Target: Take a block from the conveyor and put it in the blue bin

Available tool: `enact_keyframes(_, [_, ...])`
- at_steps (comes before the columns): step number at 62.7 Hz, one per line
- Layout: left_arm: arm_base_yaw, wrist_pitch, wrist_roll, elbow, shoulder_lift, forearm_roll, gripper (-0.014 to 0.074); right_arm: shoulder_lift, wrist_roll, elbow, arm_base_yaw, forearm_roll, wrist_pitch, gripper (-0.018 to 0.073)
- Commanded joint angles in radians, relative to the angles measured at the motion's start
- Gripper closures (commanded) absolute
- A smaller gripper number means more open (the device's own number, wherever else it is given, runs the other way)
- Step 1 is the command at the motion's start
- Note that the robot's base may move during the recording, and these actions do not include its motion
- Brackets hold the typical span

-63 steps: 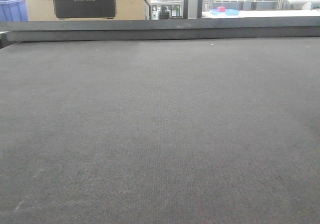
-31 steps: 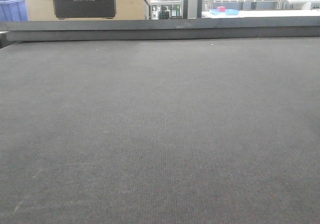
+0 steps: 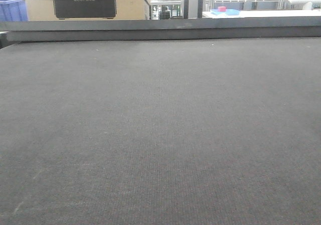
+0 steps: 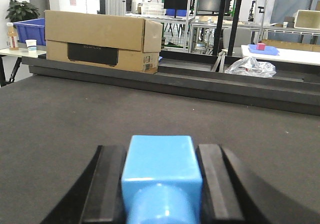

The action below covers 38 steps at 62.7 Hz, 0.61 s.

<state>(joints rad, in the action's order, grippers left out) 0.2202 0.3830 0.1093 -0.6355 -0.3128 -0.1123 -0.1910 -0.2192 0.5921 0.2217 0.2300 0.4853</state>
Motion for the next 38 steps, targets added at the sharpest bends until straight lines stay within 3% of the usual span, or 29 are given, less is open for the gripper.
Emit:
enact_keyframes(1, [0.006, -0.011, 0.003, -0.008, 0.004, 0.003, 0.0707, 0.003, -0.01, -0.002, -0.001, -0.008, -0.023, 0.0727])
enact_keyframes(38, [0.006, -0.011, 0.003, -0.008, 0.004, 0.003, 0.0707, 0.003, -0.01, -0.002, -0.001, -0.008, -0.023, 0.0727])
